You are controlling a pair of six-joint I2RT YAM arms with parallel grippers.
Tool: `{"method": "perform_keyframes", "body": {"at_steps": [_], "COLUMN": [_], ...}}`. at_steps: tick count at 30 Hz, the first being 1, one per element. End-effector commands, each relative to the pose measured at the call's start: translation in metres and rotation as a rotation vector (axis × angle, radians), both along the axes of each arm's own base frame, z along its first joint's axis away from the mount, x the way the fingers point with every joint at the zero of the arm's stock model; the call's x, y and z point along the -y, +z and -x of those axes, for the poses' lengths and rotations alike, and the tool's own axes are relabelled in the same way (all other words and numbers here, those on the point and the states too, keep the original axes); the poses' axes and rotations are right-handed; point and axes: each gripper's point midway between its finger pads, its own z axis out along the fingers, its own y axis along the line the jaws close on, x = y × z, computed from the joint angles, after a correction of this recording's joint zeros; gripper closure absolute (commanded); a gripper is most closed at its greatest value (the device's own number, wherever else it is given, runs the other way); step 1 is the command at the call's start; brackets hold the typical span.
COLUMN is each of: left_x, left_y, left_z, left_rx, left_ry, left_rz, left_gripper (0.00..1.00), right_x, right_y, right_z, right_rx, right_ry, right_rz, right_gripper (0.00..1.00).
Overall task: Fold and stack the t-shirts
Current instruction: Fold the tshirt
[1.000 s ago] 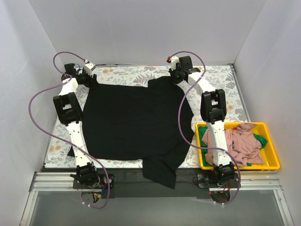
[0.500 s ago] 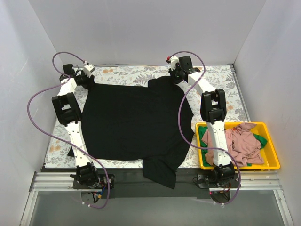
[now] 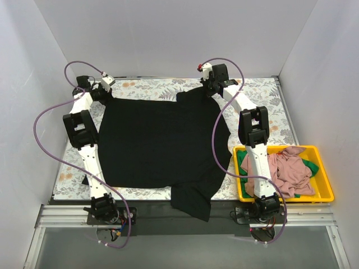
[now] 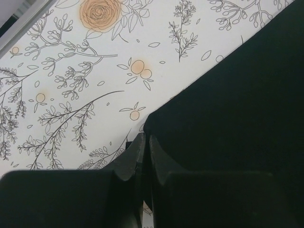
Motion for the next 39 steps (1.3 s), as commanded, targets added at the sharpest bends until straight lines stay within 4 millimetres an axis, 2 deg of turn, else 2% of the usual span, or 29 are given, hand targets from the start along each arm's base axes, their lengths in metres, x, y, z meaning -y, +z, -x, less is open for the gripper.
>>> {"method": "perform_keyframes", "body": {"at_steps": [1, 3, 5, 6, 8, 9, 10, 12, 14, 16, 17, 20, 22, 23, 24, 26, 27, 28, 30, 31, 32, 34, 35, 39], "left_x": [0.0, 0.0, -0.004, -0.005, -0.01, -0.011, -0.008, -0.01, -0.01, -0.011, -0.011, -0.016, -0.018, -0.021, -0.021, -0.023, -0.022, -0.021, -0.023, -0.025, -0.026, -0.027, -0.027, -0.026], "left_y": [0.022, 0.04, 0.048, 0.06, 0.059, 0.07, 0.065, 0.074, 0.07, 0.079, 0.075, 0.088, 0.088, 0.098, 0.092, 0.095, 0.103, 0.095, 0.1, 0.093, 0.094, 0.092, 0.09, 0.086], "left_z": [-0.011, -0.016, -0.016, -0.015, -0.01, -0.008, -0.001, 0.006, 0.015, 0.018, 0.024, 0.031, 0.038, 0.042, 0.049, 0.058, 0.063, 0.071, 0.079, 0.086, 0.089, 0.099, 0.102, 0.121], "left_rx": [0.061, 0.107, 0.134, 0.155, 0.166, 0.189, 0.18, 0.201, 0.196, 0.219, 0.208, 0.239, 0.236, 0.251, 0.237, 0.254, 0.27, 0.253, 0.271, 0.256, 0.255, 0.252, 0.249, 0.247], "left_ry": [0.019, 0.021, 0.022, 0.022, 0.026, 0.016, -0.002, -0.019, -0.028, -0.032, -0.035, -0.037, -0.038, -0.038, -0.042, -0.056, -0.066, -0.066, -0.075, -0.069, -0.069, -0.077, -0.079, -0.1], "left_rz": [0.027, 0.041, 0.053, 0.054, 0.061, 0.053, 0.065, 0.051, 0.059, 0.05, 0.06, 0.064, 0.075, 0.071, 0.083, 0.063, 0.057, 0.061, 0.038, 0.042, 0.043, 0.041, 0.037, 0.012], "left_gripper": [1.0, 1.0, 1.0, 1.0, 1.0, 1.0, 1.0, 1.0, 1.0, 1.0, 1.0, 1.0, 1.0, 1.0, 1.0, 1.0, 1.0, 1.0, 1.0, 1.0, 1.0, 1.0, 1.0, 1.0], "right_x": [-0.003, -0.002, -0.002, -0.004, -0.005, -0.005, -0.004, -0.004, -0.004, -0.004, -0.006, -0.005, -0.005, -0.004, -0.005, -0.004, -0.002, -0.002, 0.0, 0.0, 0.0, 0.003, 0.005, 0.01], "right_y": [0.065, 0.077, 0.086, 0.098, 0.097, 0.108, 0.101, 0.111, 0.105, 0.109, 0.111, 0.113, 0.112, 0.113, 0.114, 0.114, 0.114, 0.115, 0.118, 0.112, 0.118, 0.11, 0.117, 0.111], "right_z": [-0.029, -0.03, -0.028, -0.025, -0.018, -0.013, -0.009, -0.001, 0.008, 0.017, 0.021, 0.033, 0.042, 0.045, 0.05, 0.056, 0.061, 0.065, 0.074, 0.081, 0.087, 0.098, 0.102, 0.121], "right_rx": [0.19, 0.217, 0.228, 0.242, 0.227, 0.238, 0.22, 0.225, 0.201, 0.187, 0.182, 0.157, 0.136, 0.134, 0.128, 0.113, 0.103, 0.098, 0.083, 0.061, 0.061, 0.034, 0.045, 0.015], "right_ry": [-0.021, -0.024, -0.016, -0.004, 0.014, 0.024, 0.028, 0.041, 0.051, 0.064, 0.069, 0.078, 0.087, 0.089, 0.094, 0.097, 0.097, 0.102, 0.108, 0.112, 0.12, 0.123, 0.123, 0.136], "right_rz": [-0.027, -0.027, -0.03, -0.043, -0.045, -0.051, -0.045, -0.046, -0.041, -0.045, -0.048, -0.058, -0.057, -0.056, -0.054, -0.052, -0.052, -0.054, -0.058, -0.056, -0.062, -0.055, -0.055, -0.042], "right_gripper": [0.99, 0.99, 0.99, 0.99, 0.99, 0.99, 0.99, 0.99, 0.99, 0.99, 0.99, 0.99, 0.99, 0.99, 0.99, 0.99, 0.99, 0.99, 0.99, 0.99, 0.99, 0.99, 0.99, 0.99]}}
